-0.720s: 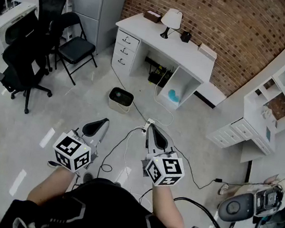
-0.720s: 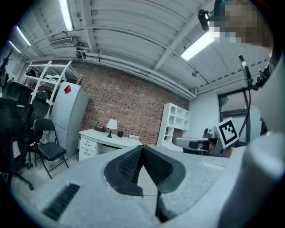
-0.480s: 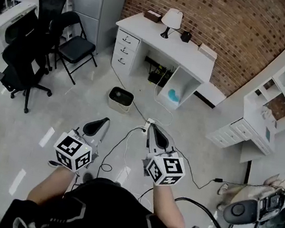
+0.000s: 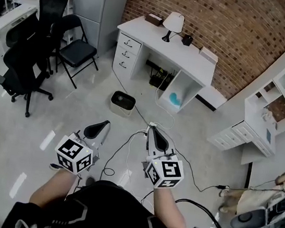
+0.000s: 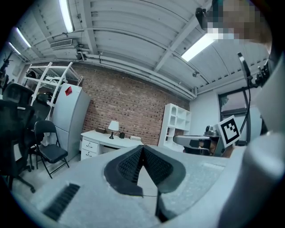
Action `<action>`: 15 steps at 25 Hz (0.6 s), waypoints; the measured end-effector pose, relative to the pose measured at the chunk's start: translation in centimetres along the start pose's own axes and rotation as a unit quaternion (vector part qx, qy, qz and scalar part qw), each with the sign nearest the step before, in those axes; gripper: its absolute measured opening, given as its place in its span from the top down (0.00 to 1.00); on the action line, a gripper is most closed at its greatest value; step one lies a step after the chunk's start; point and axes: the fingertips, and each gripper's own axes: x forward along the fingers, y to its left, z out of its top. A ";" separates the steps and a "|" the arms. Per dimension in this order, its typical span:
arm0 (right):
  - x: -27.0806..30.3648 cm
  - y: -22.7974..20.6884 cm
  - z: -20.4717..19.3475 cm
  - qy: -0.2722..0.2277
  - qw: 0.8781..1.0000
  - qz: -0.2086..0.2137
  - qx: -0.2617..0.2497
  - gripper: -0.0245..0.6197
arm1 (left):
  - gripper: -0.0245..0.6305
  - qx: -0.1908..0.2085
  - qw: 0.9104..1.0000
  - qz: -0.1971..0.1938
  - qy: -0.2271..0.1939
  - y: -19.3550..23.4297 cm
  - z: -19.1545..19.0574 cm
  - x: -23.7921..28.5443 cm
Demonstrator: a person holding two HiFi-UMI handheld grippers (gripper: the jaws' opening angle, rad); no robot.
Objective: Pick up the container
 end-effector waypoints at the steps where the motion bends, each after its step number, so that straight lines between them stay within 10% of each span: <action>1: 0.3 0.2 0.0 0.001 1.000 -0.001 0.004 0.95 | 0.95 0.000 1.000 -0.001 -0.001 0.4 0.0 -0.2; 15: 3.4 5.4 -1.7 0.016 1.000 -0.024 0.010 0.95 | 0.95 -0.007 1.000 -0.010 -0.007 6.5 -0.8 -3.9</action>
